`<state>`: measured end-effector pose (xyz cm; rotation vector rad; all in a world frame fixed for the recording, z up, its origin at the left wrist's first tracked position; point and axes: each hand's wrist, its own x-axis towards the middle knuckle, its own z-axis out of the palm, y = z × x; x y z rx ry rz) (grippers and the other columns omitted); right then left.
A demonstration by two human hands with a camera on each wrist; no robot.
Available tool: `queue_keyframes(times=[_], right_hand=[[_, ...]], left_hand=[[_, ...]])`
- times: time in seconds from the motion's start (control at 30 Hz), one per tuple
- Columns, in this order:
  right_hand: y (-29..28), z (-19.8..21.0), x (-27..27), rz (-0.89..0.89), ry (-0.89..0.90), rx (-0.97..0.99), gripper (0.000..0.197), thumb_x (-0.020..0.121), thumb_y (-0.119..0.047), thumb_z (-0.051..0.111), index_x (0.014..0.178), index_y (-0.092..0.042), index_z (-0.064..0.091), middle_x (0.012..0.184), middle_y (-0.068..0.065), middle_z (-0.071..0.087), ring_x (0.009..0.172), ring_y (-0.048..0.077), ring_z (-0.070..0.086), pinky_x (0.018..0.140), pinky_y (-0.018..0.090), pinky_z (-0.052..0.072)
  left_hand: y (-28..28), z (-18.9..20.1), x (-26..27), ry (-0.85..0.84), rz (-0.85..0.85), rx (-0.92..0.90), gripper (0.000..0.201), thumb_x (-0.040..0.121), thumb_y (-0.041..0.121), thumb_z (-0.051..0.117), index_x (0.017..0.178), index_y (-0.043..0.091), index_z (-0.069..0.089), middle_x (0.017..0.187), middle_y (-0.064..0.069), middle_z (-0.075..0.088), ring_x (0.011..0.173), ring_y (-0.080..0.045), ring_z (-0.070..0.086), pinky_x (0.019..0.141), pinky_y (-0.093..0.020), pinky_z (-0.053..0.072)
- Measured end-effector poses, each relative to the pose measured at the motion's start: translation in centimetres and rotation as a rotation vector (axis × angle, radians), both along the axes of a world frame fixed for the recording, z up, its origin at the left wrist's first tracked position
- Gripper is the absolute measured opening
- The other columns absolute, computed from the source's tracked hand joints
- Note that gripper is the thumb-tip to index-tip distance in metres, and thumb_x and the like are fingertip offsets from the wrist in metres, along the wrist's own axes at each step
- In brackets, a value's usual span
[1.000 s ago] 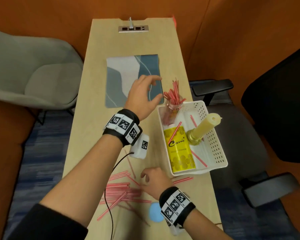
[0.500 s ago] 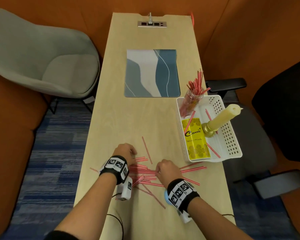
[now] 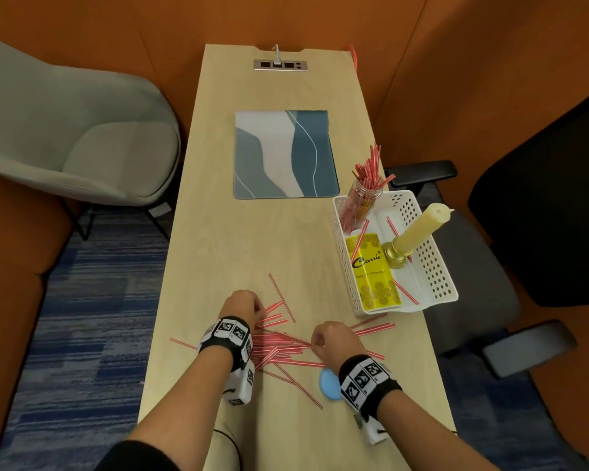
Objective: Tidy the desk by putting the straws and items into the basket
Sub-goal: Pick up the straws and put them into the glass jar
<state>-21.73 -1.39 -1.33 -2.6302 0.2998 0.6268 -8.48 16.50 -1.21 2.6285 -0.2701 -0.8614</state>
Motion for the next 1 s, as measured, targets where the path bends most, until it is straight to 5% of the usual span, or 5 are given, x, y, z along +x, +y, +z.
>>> queue_keyframes(times=[0.13,0.3,0.43,0.63,1.0], right_hand=[[-1.5,2.9,0.0,-0.089,-0.08,0.11,0.011,0.087,-0.022,0.067,0.093,-0.02,0.076,0.088,-0.003,0.071,0.079,0.012,0.062,0.077,0.026,0.051],[-5.7,9.7,1.2,-0.343,-0.445,0.252,0.011,0.086,-0.013,0.07,0.091,-0.02,0.077,0.082,-0.007,0.069,0.07,0.0,0.06,0.065,0.006,0.044],[-10.1,13.5,3.1,-0.513,-0.714,0.17,0.004,0.086,-0.022,0.073,0.09,-0.022,0.075,0.082,-0.008,0.07,0.075,0.005,0.064,0.071,0.018,0.051],[-11.1,11.0,2.7,-0.493,-0.291,-0.045,0.01,0.088,-0.039,0.064,0.09,-0.029,0.066,0.069,-0.007,0.063,0.07,0.014,0.061,0.069,0.031,0.053],[-2.3,3.5,-0.8,0.008,0.081,0.3,0.017,0.09,-0.023,0.058,0.09,-0.011,0.069,0.086,0.007,0.07,0.071,0.021,0.058,0.061,0.022,0.04]], left_hand=[[-0.3,0.3,-0.1,-0.033,-0.022,0.019,0.016,0.087,0.019,0.061,0.091,0.014,0.076,0.094,-0.004,0.074,0.086,-0.022,0.069,0.077,-0.03,0.057],[-0.7,0.3,0.2,-0.12,-0.034,-0.004,0.011,0.091,0.023,0.064,0.095,0.019,0.073,0.096,-0.005,0.073,0.088,-0.025,0.067,0.077,-0.03,0.054],[-2.1,0.9,0.5,-0.142,0.005,-0.074,0.004,0.089,0.024,0.067,0.086,0.023,0.07,0.086,-0.001,0.071,0.08,-0.023,0.066,0.07,-0.026,0.051],[-3.9,2.6,0.7,-0.147,0.101,-0.289,0.019,0.083,0.016,0.069,0.077,0.032,0.061,0.074,0.01,0.068,0.066,-0.013,0.064,0.065,-0.028,0.053],[-16.4,11.7,3.2,-0.198,-0.078,-0.899,0.019,0.077,0.007,0.08,0.084,0.016,0.064,0.079,0.005,0.073,0.068,-0.004,0.065,0.062,-0.014,0.046]])
